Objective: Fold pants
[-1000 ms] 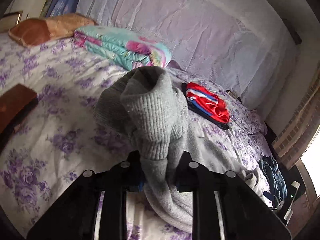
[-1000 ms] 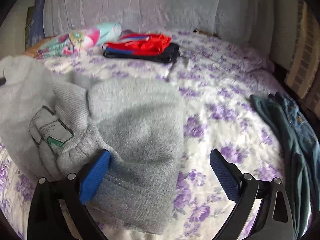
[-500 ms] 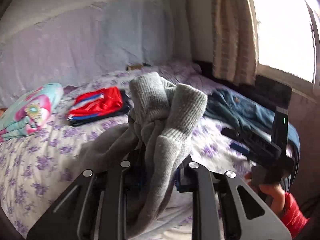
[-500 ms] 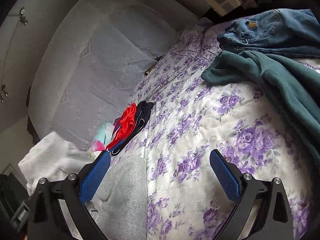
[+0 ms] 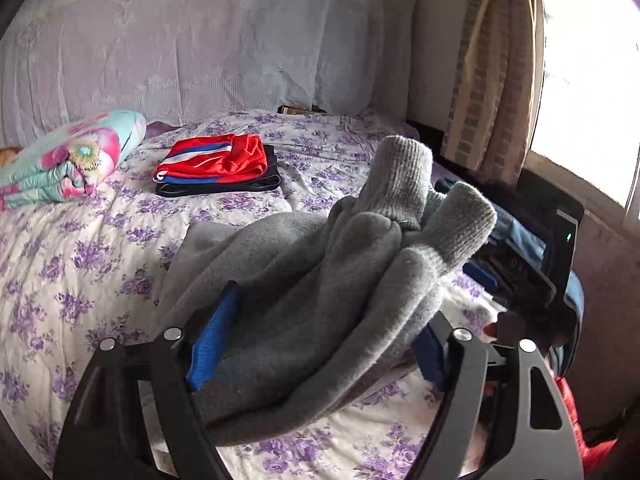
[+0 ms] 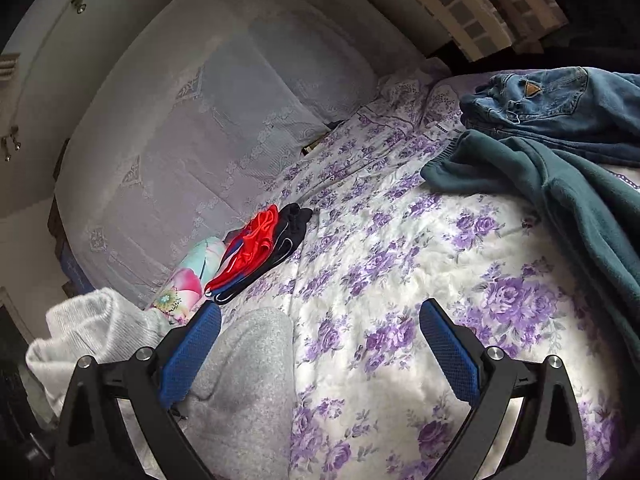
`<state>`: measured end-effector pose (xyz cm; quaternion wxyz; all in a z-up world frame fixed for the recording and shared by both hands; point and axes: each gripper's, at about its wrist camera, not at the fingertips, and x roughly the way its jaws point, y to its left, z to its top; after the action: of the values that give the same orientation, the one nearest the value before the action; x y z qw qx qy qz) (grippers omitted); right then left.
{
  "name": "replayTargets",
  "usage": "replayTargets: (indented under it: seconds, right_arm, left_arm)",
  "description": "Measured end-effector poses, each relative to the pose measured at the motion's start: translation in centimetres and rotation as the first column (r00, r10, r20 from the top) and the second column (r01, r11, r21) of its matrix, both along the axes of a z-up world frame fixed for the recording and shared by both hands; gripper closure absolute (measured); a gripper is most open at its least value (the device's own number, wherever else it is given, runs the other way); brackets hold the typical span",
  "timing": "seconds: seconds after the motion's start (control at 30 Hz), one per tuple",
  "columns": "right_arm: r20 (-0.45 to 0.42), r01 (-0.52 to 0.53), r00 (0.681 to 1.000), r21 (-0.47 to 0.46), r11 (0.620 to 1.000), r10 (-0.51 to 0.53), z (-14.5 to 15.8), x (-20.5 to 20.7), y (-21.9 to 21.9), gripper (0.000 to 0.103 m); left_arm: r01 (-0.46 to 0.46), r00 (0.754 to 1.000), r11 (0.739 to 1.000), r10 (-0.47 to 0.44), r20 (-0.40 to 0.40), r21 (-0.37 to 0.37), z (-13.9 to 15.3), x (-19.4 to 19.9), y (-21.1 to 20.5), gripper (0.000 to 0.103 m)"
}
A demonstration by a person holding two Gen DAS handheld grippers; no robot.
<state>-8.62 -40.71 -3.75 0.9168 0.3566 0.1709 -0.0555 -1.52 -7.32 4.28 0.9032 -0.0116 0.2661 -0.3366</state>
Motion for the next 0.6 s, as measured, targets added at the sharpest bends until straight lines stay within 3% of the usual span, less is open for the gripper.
replayTargets:
  seconds: [0.1,0.23,0.33,0.5,0.6]
  right_arm:
    - [-0.022,-0.001,1.000,0.001,1.000,0.001,-0.2,0.3,0.0,0.004]
    - [-0.053,-0.031,0.998,-0.021,0.999,0.029,-0.1,1.1,0.6,0.004]
    - [-0.081,-0.068,0.995,-0.094,0.993,0.061,0.6,1.3,2.0,0.004]
    - [-0.155,-0.058,0.988,-0.234,0.971,0.021,2.0,0.7,3.4,0.004]
    - [-0.218,-0.142,0.973,-0.290,0.947,0.079,2.2,1.6,4.4,0.004]
  left_arm:
    - [0.026,1.000,0.999,-0.026,-0.016,-0.027,-0.1,-0.2,0.2,0.028]
    - [0.049,0.999,0.996,-0.047,-0.017,0.081,-2.4,-0.7,-2.3,0.027]
    - [0.031,0.999,0.994,-0.033,0.015,0.104,-3.5,-1.2,-3.2,0.027]
    - [0.002,1.000,1.000,-0.002,0.030,0.019,-2.5,-1.0,-1.9,0.027]
    - [-0.015,0.999,1.000,0.015,0.030,-0.018,-1.8,-0.5,-1.9,0.027]
